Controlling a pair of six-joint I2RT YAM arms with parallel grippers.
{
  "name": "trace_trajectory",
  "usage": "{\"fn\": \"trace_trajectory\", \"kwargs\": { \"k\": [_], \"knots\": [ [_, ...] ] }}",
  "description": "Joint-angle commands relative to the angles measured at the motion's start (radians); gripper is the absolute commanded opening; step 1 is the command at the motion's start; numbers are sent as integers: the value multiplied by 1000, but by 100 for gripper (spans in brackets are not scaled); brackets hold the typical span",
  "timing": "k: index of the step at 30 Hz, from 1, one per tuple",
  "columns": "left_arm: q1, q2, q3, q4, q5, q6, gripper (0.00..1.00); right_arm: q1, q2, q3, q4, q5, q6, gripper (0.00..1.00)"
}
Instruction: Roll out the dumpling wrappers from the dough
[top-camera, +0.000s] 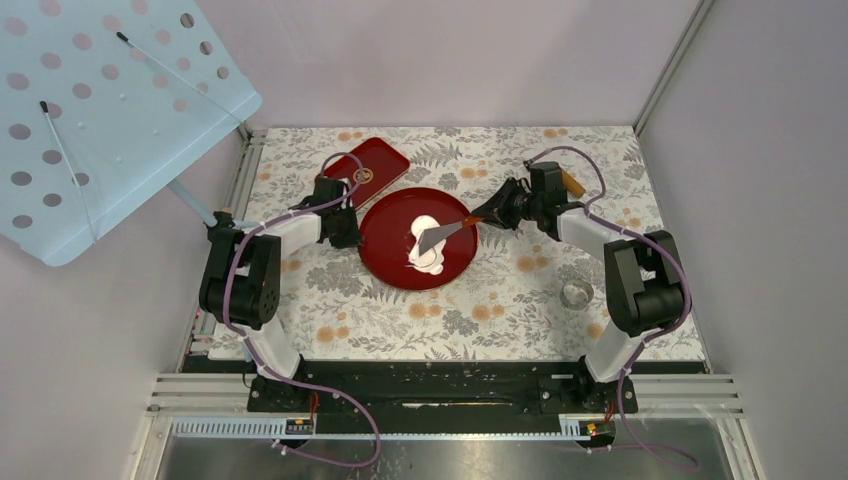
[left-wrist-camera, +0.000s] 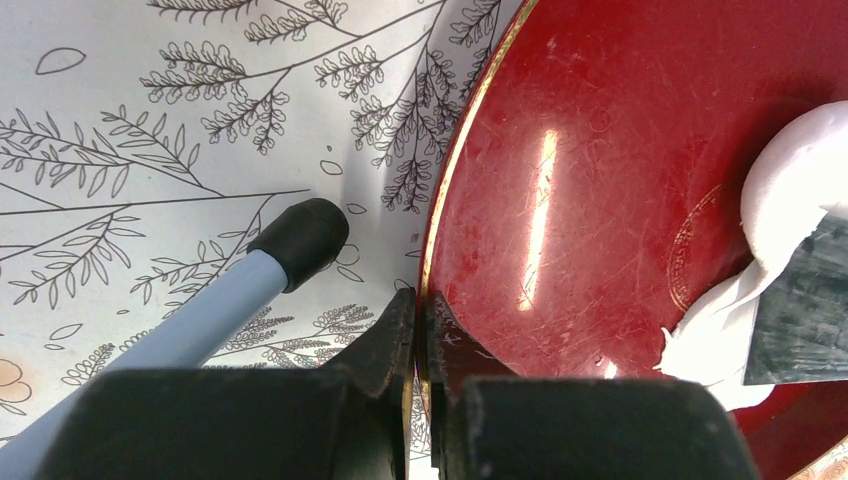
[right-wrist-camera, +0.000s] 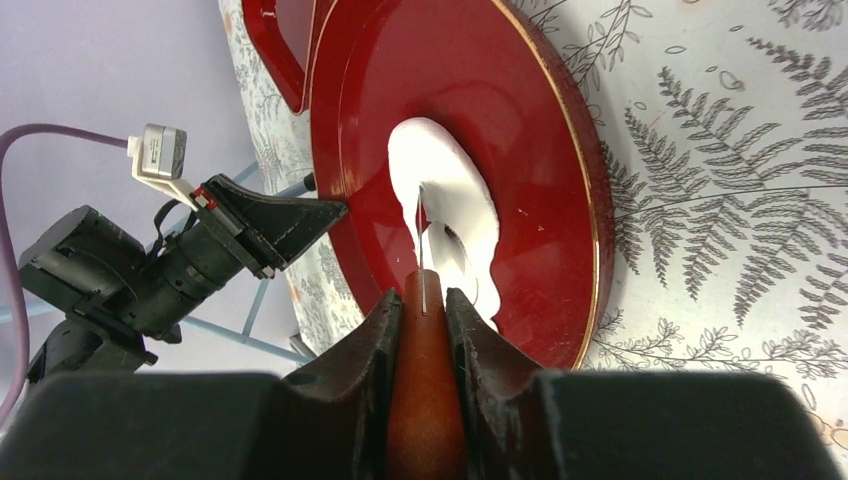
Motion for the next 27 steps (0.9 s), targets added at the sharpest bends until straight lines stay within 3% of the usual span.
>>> {"fn": "trace_trajectory", "kwargs": {
  "k": [1, 10, 21, 27],
  "knots": [
    [-3, 3, 38, -36, -52, 25, 0, -40, -46, 58, -76, 169, -56, 0],
    [-8, 2, 41, -40, -66, 26, 0, -97, -5, 141, -184, 212, -89, 0],
    [-17, 6, 46, -43, -77, 29, 0, -87, -63, 235, -341, 319, -382, 0],
    [-19, 7, 46, -43, -75, 30, 0, -20, -143, 262, -401, 332, -580, 0]
  ]
}}
